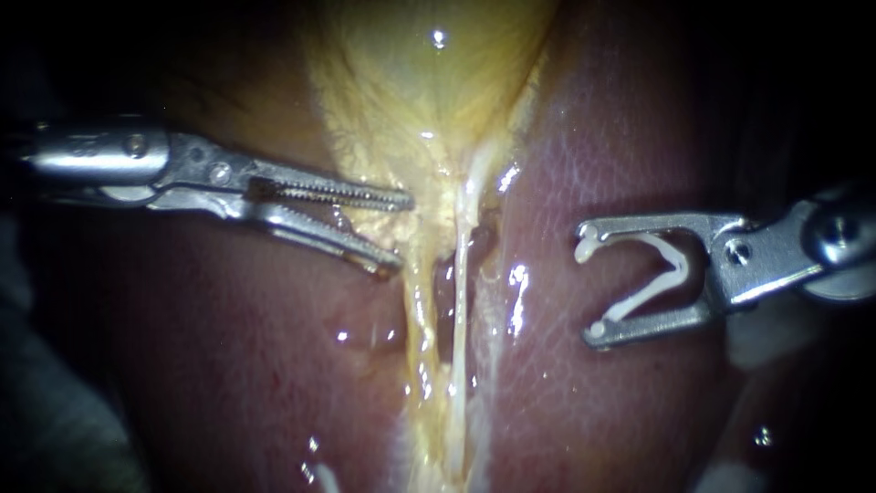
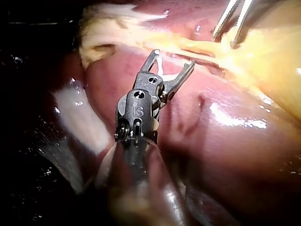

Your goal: Grabbing gallbladder

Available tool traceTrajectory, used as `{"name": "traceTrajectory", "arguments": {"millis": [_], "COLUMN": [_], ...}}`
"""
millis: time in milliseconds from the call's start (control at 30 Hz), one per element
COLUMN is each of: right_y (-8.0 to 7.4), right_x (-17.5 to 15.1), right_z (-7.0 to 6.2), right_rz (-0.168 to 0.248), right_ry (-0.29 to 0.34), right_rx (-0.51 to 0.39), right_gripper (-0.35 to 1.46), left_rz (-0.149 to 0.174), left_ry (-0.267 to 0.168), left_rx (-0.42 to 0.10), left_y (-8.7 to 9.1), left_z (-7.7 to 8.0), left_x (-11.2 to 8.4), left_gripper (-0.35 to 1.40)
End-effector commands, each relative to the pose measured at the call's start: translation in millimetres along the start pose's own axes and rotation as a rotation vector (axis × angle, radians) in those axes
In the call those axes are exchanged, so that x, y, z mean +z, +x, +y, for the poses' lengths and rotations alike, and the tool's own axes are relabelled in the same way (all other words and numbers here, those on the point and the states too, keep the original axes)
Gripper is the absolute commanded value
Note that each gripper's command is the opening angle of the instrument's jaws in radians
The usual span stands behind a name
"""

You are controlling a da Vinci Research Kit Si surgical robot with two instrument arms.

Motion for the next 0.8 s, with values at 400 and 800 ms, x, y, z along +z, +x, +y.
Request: {"name": "traceTrajectory", "arguments": {"millis": [400,800], "right_y": [0.0,0.0], "right_x": [0.0,0.0], "right_z": [-0.1,0.0], "right_rz": [0.000,0.000], "right_ry": [0.000,0.000], "right_rx": [0.000,0.000], "right_gripper": [0.49,0.49], "left_rz": [-0.006,-0.026], "left_ry": [0.005,-0.004], "left_rx": [-0.010,0.015], "left_y": [-0.7,-1.2], "left_z": [-1.3,-1.2], "left_x": [-0.4,-1.4], "left_gripper": [0.27,0.39]}}
